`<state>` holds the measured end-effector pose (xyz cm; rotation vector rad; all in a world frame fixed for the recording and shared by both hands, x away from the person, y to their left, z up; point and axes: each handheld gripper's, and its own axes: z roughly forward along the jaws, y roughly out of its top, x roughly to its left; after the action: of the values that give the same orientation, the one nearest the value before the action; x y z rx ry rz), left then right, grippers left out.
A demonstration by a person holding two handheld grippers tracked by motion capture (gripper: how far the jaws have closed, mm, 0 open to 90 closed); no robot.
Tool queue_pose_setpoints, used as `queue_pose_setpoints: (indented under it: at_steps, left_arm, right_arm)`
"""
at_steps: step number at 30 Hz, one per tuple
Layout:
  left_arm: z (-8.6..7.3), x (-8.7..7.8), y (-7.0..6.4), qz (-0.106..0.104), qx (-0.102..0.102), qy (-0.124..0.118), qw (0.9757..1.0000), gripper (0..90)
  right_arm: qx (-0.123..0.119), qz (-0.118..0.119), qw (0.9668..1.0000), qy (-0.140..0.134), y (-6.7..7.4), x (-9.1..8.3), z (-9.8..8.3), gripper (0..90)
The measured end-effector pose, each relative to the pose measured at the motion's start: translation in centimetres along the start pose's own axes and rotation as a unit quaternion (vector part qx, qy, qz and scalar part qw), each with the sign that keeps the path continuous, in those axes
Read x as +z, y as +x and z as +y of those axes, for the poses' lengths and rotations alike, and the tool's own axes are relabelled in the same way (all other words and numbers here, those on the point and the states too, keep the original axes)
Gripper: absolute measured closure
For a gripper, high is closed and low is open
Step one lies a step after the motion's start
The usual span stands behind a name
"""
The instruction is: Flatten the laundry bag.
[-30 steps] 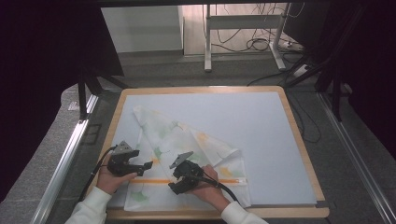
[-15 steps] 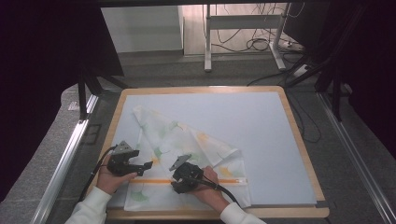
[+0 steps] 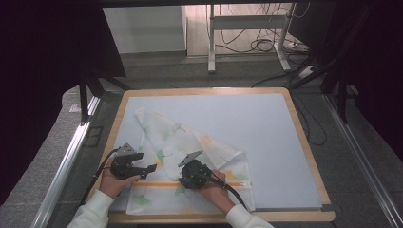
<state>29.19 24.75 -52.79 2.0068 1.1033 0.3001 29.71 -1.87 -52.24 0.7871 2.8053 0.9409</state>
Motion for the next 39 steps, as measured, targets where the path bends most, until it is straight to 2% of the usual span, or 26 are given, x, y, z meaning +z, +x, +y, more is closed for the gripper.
queue_pose_setpoints:
  at_steps: [5,19,39]
  left_arm:
    - [0.0,0.2,0.0,0.001,-0.003,0.001,1.0,19.8]
    - [0.0,0.1,0.1,0.009,0.0,0.002,1.0,19.6]
    - [-0.1,0.1,0.2,0.008,0.0,0.003,1.0,19.4]
  right_arm:
    - [0.004,0.003,1.0,-0.006,-0.5,-0.1,0.1,84.3]
    - [0.021,0.01,0.9988,-0.043,-1.9,-2.0,0.3,85.6]
    - [0.05,-0.001,0.996,-0.074,-4.2,-4.3,0.0,85.8]
